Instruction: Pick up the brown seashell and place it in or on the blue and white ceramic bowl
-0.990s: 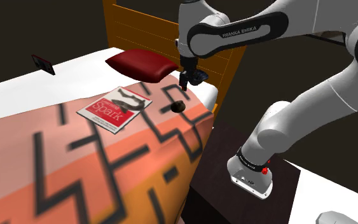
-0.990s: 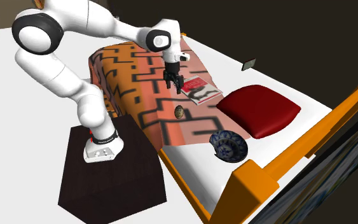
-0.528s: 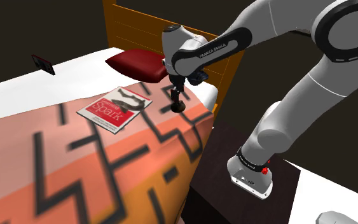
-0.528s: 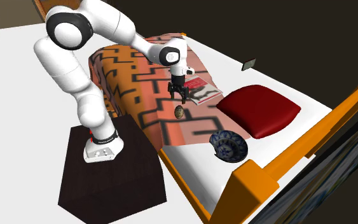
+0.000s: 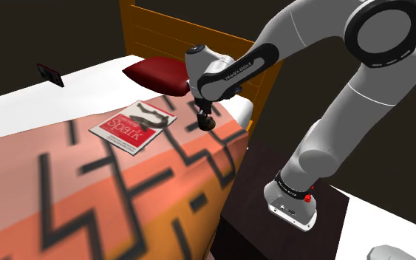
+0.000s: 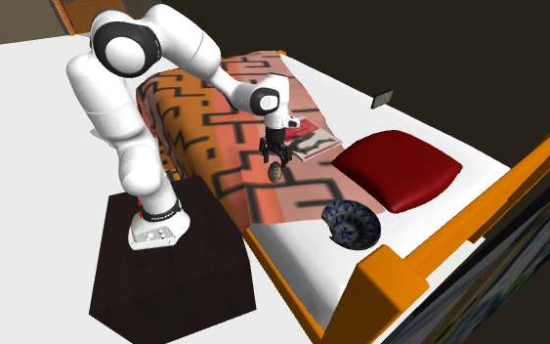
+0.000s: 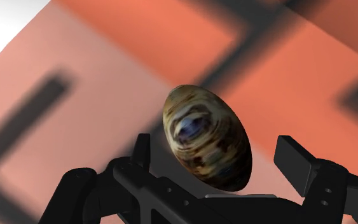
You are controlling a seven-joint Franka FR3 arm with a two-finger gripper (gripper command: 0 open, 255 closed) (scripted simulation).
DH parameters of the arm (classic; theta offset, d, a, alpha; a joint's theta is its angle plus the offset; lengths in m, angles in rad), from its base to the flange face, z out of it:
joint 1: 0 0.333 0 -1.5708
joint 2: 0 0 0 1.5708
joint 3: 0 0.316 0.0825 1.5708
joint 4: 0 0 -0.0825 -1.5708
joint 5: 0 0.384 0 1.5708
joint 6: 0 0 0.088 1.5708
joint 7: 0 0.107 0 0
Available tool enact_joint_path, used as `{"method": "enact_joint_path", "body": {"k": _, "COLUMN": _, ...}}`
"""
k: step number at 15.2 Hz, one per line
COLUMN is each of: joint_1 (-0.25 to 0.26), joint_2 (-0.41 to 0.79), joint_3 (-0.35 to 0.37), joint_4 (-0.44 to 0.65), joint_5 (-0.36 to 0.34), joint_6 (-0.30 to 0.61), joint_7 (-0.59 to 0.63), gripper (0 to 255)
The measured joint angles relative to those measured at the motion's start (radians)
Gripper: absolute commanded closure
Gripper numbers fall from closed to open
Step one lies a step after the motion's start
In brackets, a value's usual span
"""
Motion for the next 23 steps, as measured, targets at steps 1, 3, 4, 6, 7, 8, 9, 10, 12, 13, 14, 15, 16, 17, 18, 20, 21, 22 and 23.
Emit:
{"method": "enact_joint_path", "body": {"k": 1, "joint_1": -0.002, "joint_2": 0.007, "joint_3": -0.002, "joint_4": -0.013, "joint_5": -0.006, "joint_6": 0.019, "joint_7": 0.004, "gripper": 0}}
{"method": "enact_joint_path", "body": {"k": 3, "joint_1": -0.004, "joint_2": 0.017, "joint_3": -0.003, "joint_4": -0.018, "joint_5": -0.011, "joint_6": 0.034, "joint_7": 0.008, "gripper": 0}}
{"method": "enact_joint_path", "body": {"k": 4, "joint_1": -0.004, "joint_2": 0.018, "joint_3": -0.004, "joint_4": -0.019, "joint_5": -0.012, "joint_6": 0.036, "joint_7": 0.008, "gripper": 0}}
{"method": "enact_joint_path", "body": {"k": 6, "joint_1": -0.004, "joint_2": 0.019, "joint_3": -0.004, "joint_4": -0.019, "joint_5": -0.013, "joint_6": 0.038, "joint_7": 0.008, "gripper": 0}}
{"method": "enact_joint_path", "body": {"k": 7, "joint_1": -0.005, "joint_2": 0.019, "joint_3": -0.004, "joint_4": -0.019, "joint_5": -0.013, "joint_6": 0.038, "joint_7": 0.008, "gripper": 0}}
{"method": "enact_joint_path", "body": {"k": 8, "joint_1": -0.005, "joint_2": 0.02, "joint_3": -0.004, "joint_4": -0.019, "joint_5": -0.013, "joint_6": 0.038, "joint_7": 0.008, "gripper": 0}}
{"method": "enact_joint_path", "body": {"k": 9, "joint_1": -0.005, "joint_2": 0.02, "joint_3": -0.004, "joint_4": -0.019, "joint_5": -0.013, "joint_6": 0.038, "joint_7": 0.008, "gripper": 255}}
{"method": "enact_joint_path", "body": {"k": 10, "joint_1": -0.005, "joint_2": 0.018, "joint_3": -0.005, "joint_4": -0.017, "joint_5": -0.014, "joint_6": 0.038, "joint_7": 0.008, "gripper": 255}}
{"method": "enact_joint_path", "body": {"k": 12, "joint_1": -0.005, "joint_2": 0.018, "joint_3": -0.005, "joint_4": -0.018, "joint_5": -0.014, "joint_6": 0.038, "joint_7": 0.008, "gripper": 255}}
{"method": "enact_joint_path", "body": {"k": 13, "joint_1": -0.005, "joint_2": 0.018, "joint_3": -0.005, "joint_4": -0.018, "joint_5": -0.013, "joint_6": 0.037, "joint_7": 0.008, "gripper": 255}}
{"method": "enact_joint_path", "body": {"k": 14, "joint_1": -0.005, "joint_2": 0.018, "joint_3": -0.005, "joint_4": -0.018, "joint_5": -0.013, "joint_6": 0.037, "joint_7": 0.008, "gripper": 255}}
{"method": "enact_joint_path", "body": {"k": 15, "joint_1": -0.005, "joint_2": 0.018, "joint_3": -0.005, "joint_4": -0.017, "joint_5": -0.013, "joint_6": 0.037, "joint_7": 0.008, "gripper": 255}}
{"method": "enact_joint_path", "body": {"k": 16, "joint_1": -0.005, "joint_2": 0.018, "joint_3": -0.004, "joint_4": -0.017, "joint_5": -0.013, "joint_6": 0.037, "joint_7": 0.008, "gripper": 255}}
{"method": "enact_joint_path", "body": {"k": 17, "joint_1": -0.005, "joint_2": 0.018, "joint_3": -0.004, "joint_4": -0.017, "joint_5": -0.013, "joint_6": 0.037, "joint_7": 0.008, "gripper": 255}}
{"method": "enact_joint_path", "body": {"k": 18, "joint_1": -0.005, "joint_2": 0.019, "joint_3": -0.004, "joint_4": -0.017, "joint_5": -0.013, "joint_6": 0.036, "joint_7": 0.008, "gripper": 255}}
{"method": "enact_joint_path", "body": {"k": 20, "joint_1": -0.004, "joint_2": 0.015, "joint_3": -0.004, "joint_4": -0.015, "joint_5": -0.011, "joint_6": 0.032, "joint_7": 0.006, "gripper": 255}}
{"method": "enact_joint_path", "body": {"k": 21, "joint_1": -0.004, "joint_2": 0.007, "joint_3": -0.004, "joint_4": -0.013, "joint_5": -0.008, "joint_6": 0.022, "joint_7": 0.001, "gripper": 255}}
{"method": "enact_joint_path", "body": {"k": 22, "joint_1": -0.003, "joint_2": -0.003, "joint_3": -0.003, "joint_4": -0.012, "joint_5": -0.003, "joint_6": 0.01, "joint_7": -0.003, "gripper": 255}}
{"method": "enact_joint_path", "body": {"k": 23, "joint_1": -0.002, "joint_2": -0.01, "joint_3": -0.003, "joint_4": -0.007, "joint_5": 0.0, "joint_6": -0.001, "joint_7": -0.006, "gripper": 255}}
